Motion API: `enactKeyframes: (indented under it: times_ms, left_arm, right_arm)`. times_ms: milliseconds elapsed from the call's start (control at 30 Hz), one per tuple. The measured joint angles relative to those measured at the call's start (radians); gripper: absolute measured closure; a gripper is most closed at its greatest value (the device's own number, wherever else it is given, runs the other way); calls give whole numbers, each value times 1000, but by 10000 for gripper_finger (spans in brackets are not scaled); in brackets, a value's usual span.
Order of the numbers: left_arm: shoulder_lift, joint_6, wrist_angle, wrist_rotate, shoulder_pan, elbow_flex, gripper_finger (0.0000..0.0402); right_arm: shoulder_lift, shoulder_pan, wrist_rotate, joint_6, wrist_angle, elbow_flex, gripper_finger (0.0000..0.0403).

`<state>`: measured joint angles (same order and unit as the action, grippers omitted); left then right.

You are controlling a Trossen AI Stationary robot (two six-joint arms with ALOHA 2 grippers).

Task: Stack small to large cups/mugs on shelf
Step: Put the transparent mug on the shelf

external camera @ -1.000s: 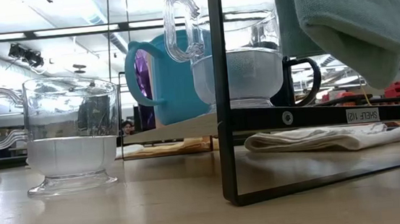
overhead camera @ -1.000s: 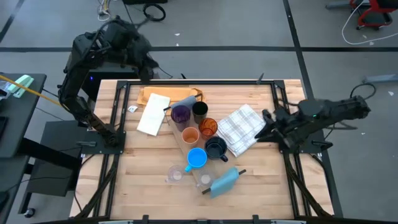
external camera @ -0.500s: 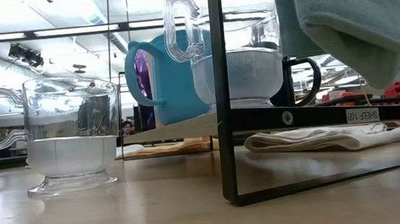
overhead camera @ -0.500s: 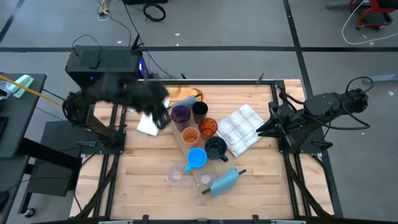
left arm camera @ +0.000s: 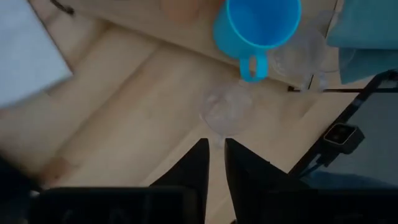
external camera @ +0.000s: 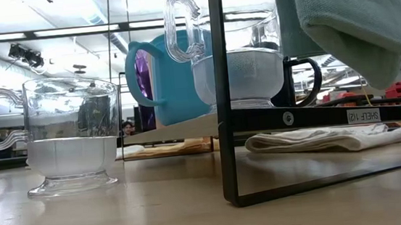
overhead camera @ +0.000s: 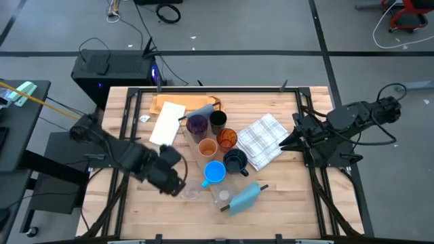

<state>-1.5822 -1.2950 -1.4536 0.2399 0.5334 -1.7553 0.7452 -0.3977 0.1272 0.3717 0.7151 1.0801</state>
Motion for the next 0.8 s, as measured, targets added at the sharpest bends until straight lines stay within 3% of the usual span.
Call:
enactKeyframes:
  times_ms: [300, 433, 633, 800]
  left_arm:
    - [0, -195, 244, 29, 141, 239, 341]
    - [0, -298, 251, 78, 150, 302, 338]
    - [0, -298, 279, 98, 149, 342, 350]
    - [0, -231, 327, 180, 173, 342, 358]
  right_arm:
    - [26, 0, 0, 78, -3, 0, 329]
    - [39, 0, 0, 145, -2, 0, 329]
    - [77, 0, -4, 257, -22, 0, 329]
    - [148, 0, -32, 282, -88, 0, 326]
